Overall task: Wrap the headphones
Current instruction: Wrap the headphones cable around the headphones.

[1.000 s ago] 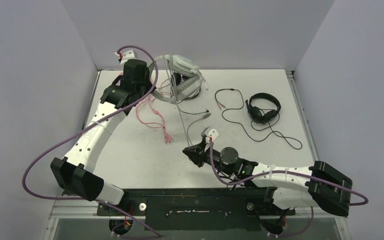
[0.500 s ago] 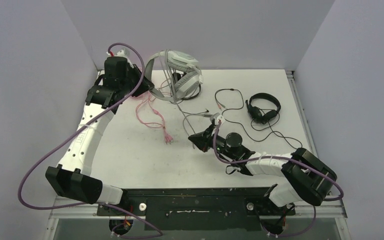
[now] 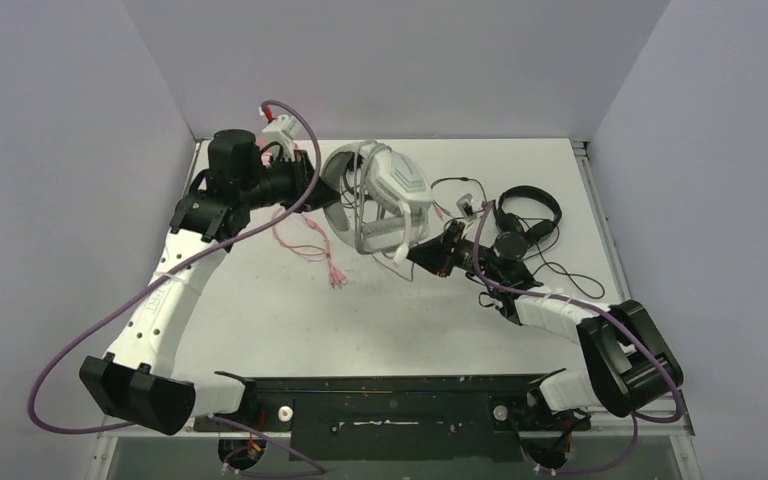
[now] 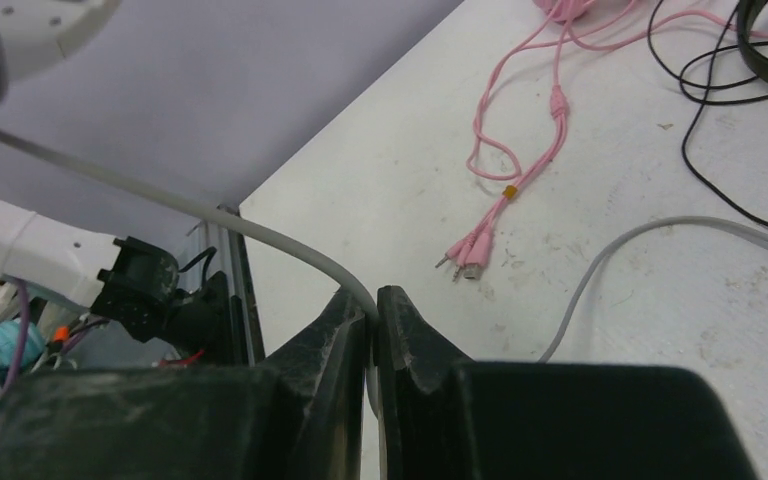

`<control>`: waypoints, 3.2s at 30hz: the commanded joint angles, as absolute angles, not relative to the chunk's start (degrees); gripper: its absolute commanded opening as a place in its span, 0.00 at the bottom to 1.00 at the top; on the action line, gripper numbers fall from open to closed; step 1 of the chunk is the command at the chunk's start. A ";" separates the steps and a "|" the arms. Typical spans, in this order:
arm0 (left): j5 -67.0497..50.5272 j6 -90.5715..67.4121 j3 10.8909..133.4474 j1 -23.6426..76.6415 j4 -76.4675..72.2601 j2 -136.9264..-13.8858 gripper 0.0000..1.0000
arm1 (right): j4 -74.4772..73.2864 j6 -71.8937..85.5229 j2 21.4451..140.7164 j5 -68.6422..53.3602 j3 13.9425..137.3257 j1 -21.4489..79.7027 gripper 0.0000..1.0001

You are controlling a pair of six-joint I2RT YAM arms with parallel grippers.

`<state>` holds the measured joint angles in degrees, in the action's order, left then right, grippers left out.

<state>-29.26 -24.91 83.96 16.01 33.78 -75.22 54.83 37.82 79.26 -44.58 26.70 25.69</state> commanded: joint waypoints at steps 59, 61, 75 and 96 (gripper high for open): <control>-2.45 59.09 71.78 37.70 25.69 -61.91 0.00 | 55.55 65.00 81.73 -75.18 40.17 25.31 0.13; -1.45 59.19 71.42 37.71 25.88 -61.96 0.00 | 64.19 71.77 82.88 -75.13 39.55 24.70 0.14; 9.61 49.25 71.88 39.45 21.00 -66.04 0.00 | 100.95 101.88 91.30 -70.58 40.25 27.45 0.14; 15.12 35.20 70.76 41.09 15.62 -65.92 0.00 | 22.66 42.49 73.27 -58.00 46.65 25.99 0.21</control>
<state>16.25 38.92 68.12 40.91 21.26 -68.27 47.05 66.37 80.29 -63.70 43.83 28.36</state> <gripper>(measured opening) 0.117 0.190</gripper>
